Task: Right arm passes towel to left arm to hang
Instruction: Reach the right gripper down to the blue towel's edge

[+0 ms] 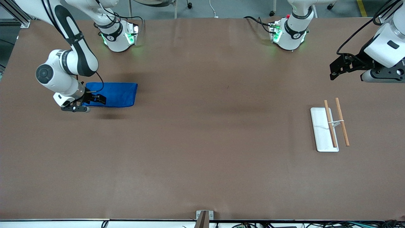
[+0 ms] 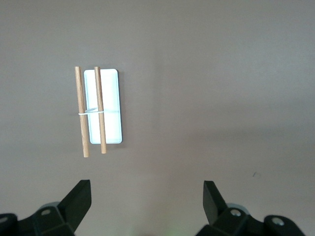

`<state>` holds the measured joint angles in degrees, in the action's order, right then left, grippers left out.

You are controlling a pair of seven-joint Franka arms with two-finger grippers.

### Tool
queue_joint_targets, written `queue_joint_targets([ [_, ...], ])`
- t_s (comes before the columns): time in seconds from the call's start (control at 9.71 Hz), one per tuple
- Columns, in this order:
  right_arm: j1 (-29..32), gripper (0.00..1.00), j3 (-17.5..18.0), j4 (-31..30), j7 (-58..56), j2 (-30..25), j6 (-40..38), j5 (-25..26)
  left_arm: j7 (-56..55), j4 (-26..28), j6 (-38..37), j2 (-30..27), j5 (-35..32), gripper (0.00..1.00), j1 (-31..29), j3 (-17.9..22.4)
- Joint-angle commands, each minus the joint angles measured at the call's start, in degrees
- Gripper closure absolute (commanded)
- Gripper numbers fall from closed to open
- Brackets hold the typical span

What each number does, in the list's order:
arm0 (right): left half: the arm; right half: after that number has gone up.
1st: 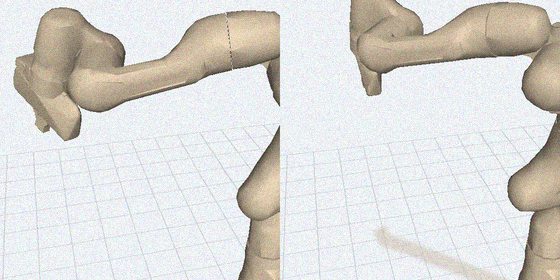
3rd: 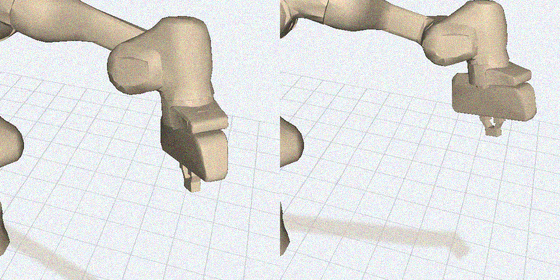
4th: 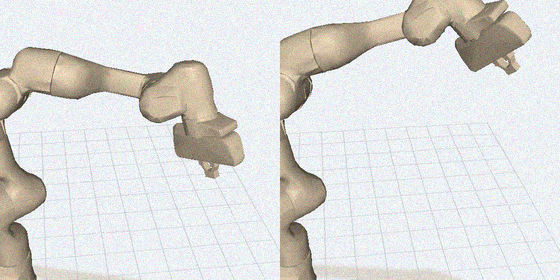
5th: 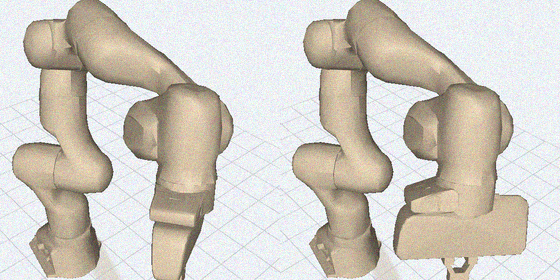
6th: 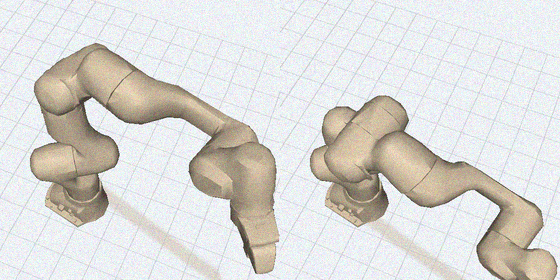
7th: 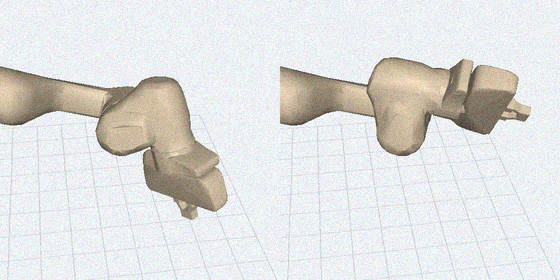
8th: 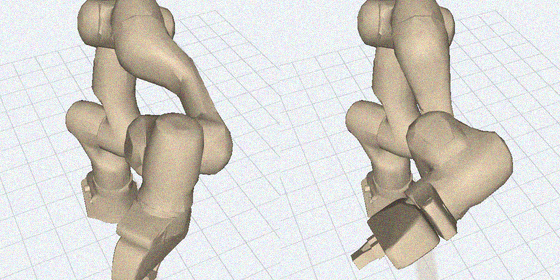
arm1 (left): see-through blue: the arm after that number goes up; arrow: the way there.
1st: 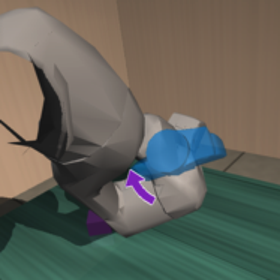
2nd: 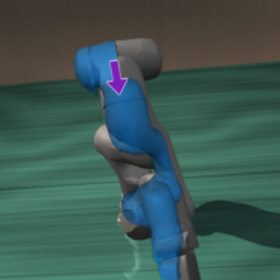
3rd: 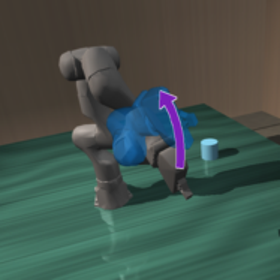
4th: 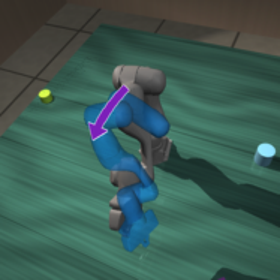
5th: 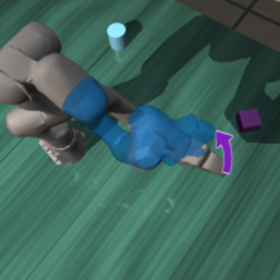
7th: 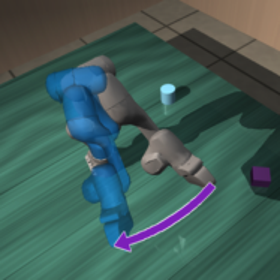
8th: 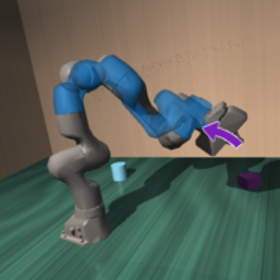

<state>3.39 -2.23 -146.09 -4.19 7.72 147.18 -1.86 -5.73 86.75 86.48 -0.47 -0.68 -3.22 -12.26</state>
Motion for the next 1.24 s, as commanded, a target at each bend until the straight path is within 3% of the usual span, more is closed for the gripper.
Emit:
queue_joint_targets([
  [0.0, 0.56, 0.12, 0.39, -2.96, -0.82, -0.78, 0.91, 0.01, 0.90, -0.18, -1.05, 1.26, -0.20, 0.00, 0.06, -0.14],
  [0.72, -0.14, 0.28, 0.56, -5.17, -0.21, 1.41, 1.09, -0.17, 0.90, -0.09, -1.13, 1.26, -0.11, 0.00, 0.06, -0.14],
  [1.13, -1.02, 0.84, 0.56, -5.17, -0.21, 3.17, 2.59, -0.17, 0.99, -0.18, -1.31, 1.26, -0.11, 0.00, 0.23, -0.14],
])
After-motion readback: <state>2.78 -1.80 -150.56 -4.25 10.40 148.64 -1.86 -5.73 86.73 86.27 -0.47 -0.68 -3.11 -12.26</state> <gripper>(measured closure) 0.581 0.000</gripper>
